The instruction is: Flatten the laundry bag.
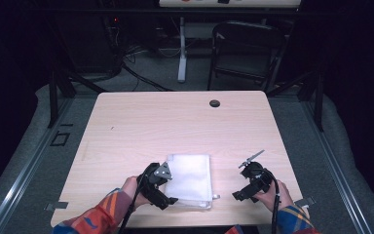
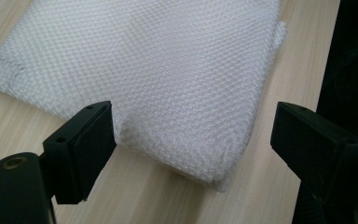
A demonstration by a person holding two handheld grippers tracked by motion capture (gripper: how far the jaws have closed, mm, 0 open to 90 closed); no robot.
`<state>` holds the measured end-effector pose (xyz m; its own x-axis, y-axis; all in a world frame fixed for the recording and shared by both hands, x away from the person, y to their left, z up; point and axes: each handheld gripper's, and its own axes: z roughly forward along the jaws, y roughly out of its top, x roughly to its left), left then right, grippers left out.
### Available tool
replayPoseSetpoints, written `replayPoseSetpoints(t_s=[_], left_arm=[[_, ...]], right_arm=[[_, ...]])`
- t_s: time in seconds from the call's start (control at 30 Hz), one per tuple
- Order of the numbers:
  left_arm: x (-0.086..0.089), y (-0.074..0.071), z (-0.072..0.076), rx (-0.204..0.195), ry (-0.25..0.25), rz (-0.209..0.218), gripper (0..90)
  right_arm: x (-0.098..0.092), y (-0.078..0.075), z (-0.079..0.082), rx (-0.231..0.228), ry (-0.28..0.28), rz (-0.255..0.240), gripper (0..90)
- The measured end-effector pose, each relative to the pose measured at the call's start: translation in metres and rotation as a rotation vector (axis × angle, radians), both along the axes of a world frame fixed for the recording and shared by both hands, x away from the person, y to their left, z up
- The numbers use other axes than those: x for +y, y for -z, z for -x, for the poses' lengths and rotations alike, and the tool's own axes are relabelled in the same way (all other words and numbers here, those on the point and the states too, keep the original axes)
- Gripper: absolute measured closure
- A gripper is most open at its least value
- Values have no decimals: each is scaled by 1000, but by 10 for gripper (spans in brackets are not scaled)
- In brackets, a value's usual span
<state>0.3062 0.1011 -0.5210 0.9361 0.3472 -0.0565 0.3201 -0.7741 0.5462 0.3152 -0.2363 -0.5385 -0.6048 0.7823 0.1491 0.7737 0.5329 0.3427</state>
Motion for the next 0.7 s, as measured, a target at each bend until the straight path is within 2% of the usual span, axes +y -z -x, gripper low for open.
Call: replayPoseSetpoints(t_s=[0.03,0.07,0.1,0.17,0.27,0.4,0.57,0.6,0.7], left_arm=[[-1,1,0,1,1,-4,146],[-4,2,2,-29,11,-23,150],[-4,2,2,-29,11,-23,152],[-8,7,3,-41,34,-54,157],[-10,11,3,-40,42,-78,170],[-12,16,1,-36,53,-115,207],[-16,21,1,-36,52,-137,239],[-17,22,1,-49,50,-140,248],[-18,23,0,-62,43,-135,285]], right_arm=[[-1,-2,-1,13,-24,28,36],[-1,-2,-1,13,-23,27,35],[-1,-2,-1,13,-23,27,35],[-1,-2,-1,16,-24,29,36],[-2,-3,-1,13,-22,43,37],[-1,-2,-1,17,-18,29,39],[0,-1,0,10,-9,23,48],[0,-1,-1,8,-9,35,69],[0,-1,0,7,-5,19,67]])
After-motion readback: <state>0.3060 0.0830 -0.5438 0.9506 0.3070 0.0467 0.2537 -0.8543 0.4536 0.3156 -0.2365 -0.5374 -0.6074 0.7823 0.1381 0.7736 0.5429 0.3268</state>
